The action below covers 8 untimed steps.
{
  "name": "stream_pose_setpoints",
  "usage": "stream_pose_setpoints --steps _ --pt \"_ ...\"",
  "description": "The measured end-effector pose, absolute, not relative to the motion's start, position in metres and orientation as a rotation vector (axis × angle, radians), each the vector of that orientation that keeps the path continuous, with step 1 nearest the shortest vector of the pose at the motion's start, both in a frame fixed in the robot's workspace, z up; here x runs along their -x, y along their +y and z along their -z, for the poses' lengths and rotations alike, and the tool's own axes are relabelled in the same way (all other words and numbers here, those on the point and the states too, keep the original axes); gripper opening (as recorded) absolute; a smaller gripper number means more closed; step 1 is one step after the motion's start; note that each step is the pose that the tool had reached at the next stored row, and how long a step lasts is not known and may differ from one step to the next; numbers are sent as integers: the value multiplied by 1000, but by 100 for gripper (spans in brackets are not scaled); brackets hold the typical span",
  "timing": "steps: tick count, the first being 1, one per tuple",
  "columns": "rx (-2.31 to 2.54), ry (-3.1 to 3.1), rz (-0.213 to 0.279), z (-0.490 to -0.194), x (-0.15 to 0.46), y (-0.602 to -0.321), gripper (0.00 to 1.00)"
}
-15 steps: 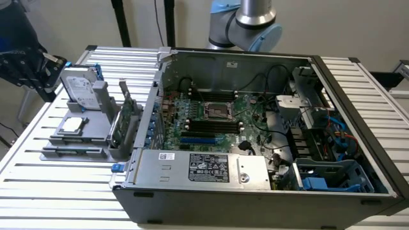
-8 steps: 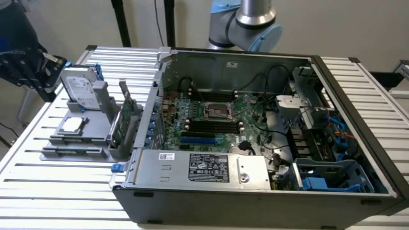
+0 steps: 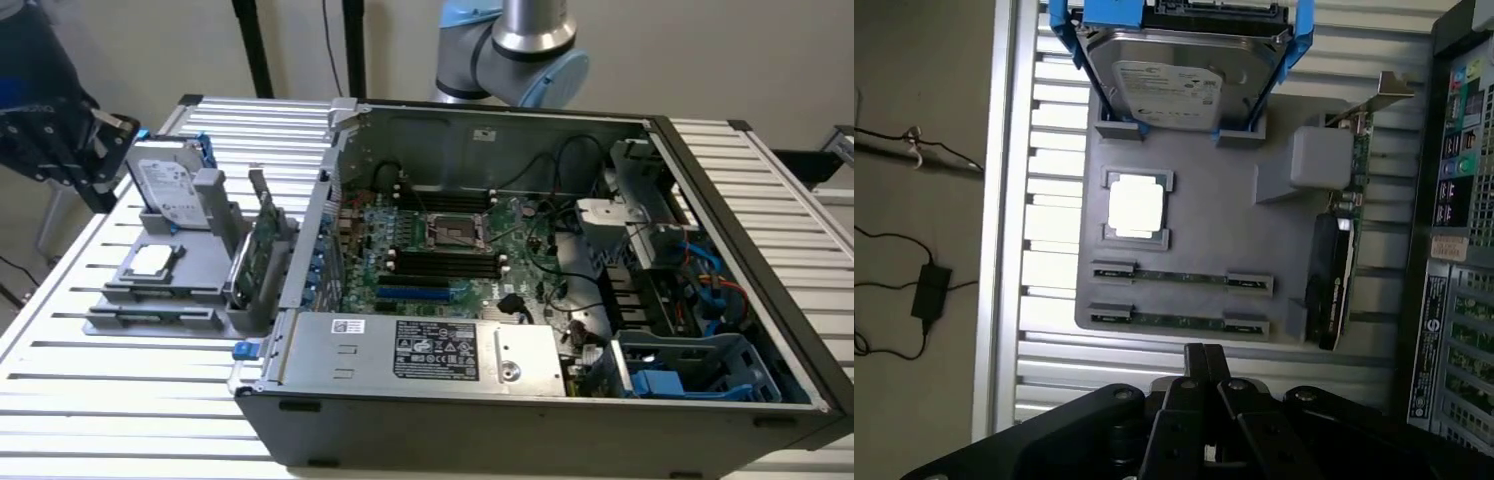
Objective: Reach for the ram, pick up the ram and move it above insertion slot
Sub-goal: 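Pick up the ram and move it above insertion slot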
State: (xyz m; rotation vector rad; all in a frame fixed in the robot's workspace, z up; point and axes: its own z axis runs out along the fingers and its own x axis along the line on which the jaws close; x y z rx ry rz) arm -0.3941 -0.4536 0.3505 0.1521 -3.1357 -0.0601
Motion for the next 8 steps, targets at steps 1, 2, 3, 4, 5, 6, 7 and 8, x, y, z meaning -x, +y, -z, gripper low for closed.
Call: stream_pose_setpoints --steps 1,2,3,4,5,6,7,8 --pt "-180 -3134 60 -350 394 -454 11" --pt "-209 -3132 60 -350 394 -454 11" --pt "-237 -3129 60 -351 394 -454 11" --pt "-267 -3127 60 -351 394 -454 11" --pt "-295 -3124 60 -350 394 -454 11" --pt "-323 -3121 60 -350 394 -454 11" --pt "-351 -3117 60 -351 394 -454 11" --pt "-379 -3114 60 -351 394 -454 11"
